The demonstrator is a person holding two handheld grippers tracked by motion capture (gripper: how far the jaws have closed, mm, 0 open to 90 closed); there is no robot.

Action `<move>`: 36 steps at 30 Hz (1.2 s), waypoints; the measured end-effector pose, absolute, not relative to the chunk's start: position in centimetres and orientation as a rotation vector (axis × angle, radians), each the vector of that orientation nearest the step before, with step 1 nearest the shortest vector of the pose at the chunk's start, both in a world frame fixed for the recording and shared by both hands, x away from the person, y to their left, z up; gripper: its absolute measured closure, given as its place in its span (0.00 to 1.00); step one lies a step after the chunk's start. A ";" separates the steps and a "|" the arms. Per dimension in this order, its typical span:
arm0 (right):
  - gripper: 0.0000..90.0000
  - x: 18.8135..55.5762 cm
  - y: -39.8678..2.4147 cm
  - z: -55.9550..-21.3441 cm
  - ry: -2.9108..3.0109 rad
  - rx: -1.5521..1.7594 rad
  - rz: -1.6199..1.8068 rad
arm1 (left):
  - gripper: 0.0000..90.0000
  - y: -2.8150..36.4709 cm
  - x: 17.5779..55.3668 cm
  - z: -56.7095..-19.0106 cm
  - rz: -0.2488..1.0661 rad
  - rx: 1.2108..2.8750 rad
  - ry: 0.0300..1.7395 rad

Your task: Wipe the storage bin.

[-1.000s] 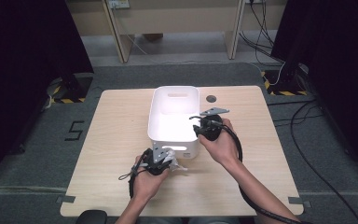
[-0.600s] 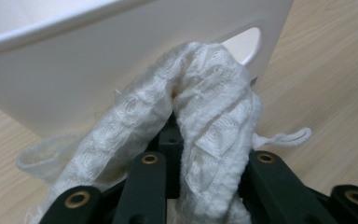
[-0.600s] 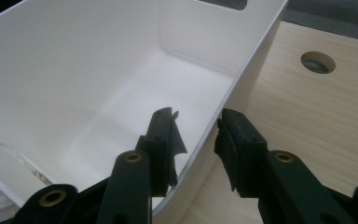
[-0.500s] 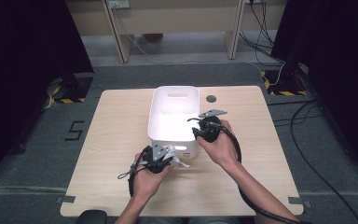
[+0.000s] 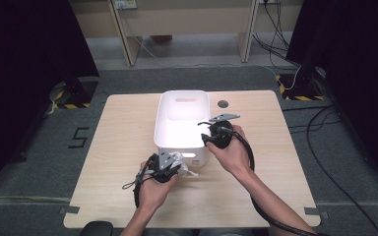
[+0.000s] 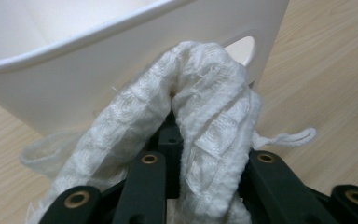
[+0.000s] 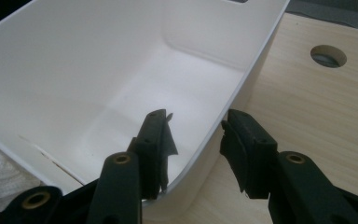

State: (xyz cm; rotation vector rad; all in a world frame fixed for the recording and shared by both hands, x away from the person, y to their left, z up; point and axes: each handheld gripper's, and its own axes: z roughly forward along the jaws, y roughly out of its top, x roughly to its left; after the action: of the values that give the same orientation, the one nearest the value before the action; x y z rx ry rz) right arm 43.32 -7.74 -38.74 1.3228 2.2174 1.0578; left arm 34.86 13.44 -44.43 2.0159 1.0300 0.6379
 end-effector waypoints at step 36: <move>0.75 43.3 -7.9 -38.6 2.233 1.314 1.063 | 0.83 12.4 35.3 -43.4 0.649 2.032 0.998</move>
State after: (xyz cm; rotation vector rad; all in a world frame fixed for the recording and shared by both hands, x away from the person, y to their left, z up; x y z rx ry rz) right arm 43.30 -7.86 -38.56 1.3141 2.2328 1.0632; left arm 35.26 12.42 -43.43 2.0318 0.9977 0.6487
